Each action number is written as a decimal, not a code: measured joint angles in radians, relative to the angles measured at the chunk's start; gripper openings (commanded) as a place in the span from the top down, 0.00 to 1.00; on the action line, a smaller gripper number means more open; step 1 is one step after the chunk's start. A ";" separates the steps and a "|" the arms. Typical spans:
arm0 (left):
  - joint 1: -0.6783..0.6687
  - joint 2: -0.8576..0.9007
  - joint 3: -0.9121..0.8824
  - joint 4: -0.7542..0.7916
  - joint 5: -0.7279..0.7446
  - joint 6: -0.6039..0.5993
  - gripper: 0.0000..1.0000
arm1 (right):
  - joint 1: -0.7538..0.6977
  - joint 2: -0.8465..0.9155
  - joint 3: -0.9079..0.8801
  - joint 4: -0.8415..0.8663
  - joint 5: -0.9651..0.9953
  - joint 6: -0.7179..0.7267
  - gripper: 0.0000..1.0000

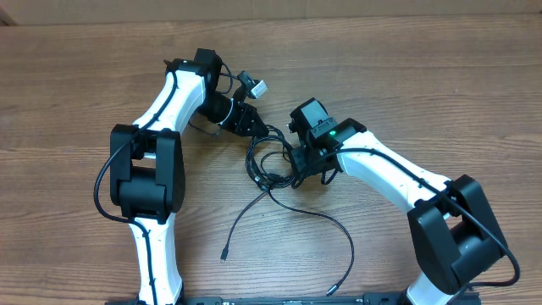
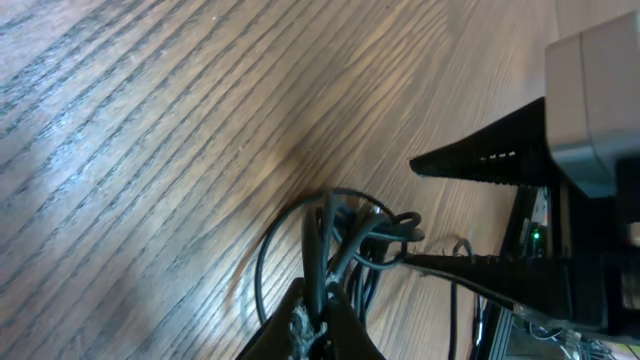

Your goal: Untangle cables

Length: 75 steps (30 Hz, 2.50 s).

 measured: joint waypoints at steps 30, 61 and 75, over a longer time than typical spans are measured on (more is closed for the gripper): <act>0.000 0.000 0.000 0.001 -0.011 -0.003 0.96 | -0.022 0.000 -0.026 0.188 0.160 0.173 0.48; 0.000 0.000 0.000 -0.094 0.067 0.123 0.96 | -0.283 -0.049 -0.024 0.048 -0.435 0.335 0.43; 0.000 0.000 0.000 -0.212 0.185 0.373 0.95 | -0.315 -0.049 -0.023 0.060 -0.467 0.764 0.44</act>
